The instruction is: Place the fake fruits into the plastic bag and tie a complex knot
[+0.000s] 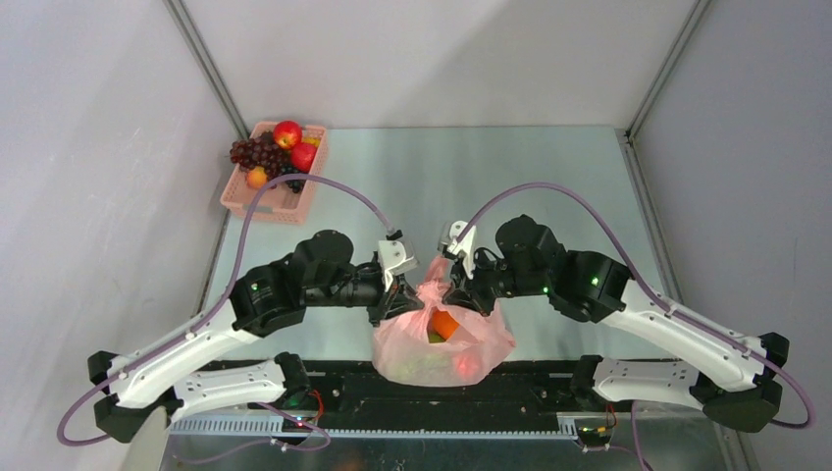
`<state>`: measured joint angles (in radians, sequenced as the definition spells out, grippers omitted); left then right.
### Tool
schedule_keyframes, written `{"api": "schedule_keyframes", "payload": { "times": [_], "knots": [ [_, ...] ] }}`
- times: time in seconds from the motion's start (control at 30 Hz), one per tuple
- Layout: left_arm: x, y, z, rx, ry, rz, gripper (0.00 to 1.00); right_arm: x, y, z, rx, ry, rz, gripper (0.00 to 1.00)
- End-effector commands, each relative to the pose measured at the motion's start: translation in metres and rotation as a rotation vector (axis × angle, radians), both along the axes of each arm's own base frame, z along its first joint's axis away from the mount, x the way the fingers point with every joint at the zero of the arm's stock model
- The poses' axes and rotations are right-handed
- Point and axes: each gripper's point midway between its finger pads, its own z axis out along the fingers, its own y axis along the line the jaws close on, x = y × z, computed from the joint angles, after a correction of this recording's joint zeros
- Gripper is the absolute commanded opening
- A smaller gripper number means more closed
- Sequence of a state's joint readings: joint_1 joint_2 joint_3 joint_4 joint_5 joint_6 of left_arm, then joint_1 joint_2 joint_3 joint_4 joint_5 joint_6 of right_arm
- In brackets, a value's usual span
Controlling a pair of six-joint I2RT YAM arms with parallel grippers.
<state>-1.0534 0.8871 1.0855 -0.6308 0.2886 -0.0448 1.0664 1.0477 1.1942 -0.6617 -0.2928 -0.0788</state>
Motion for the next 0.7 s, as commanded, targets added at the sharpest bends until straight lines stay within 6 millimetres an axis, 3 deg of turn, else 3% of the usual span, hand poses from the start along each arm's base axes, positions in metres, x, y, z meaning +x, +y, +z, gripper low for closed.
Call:
{"api": "schedule_keyframes", "payload": {
  "times": [0.0,0.4,0.67],
  "knots": [
    [-0.012,-0.010,0.021,-0.071,-0.037,-0.113,0.21,0.001,0.003,0.018,0.027,-0.023,0.001,0.00],
    [-0.006,-0.020,0.030,-0.105,-0.058,-0.106,0.65,-0.003,0.002,0.015,0.008,-0.015,0.021,0.00],
    [0.004,-0.028,0.037,-0.164,-0.053,-0.049,0.68,-0.004,0.001,0.012,-0.005,-0.016,0.028,0.00]
  ]
}}
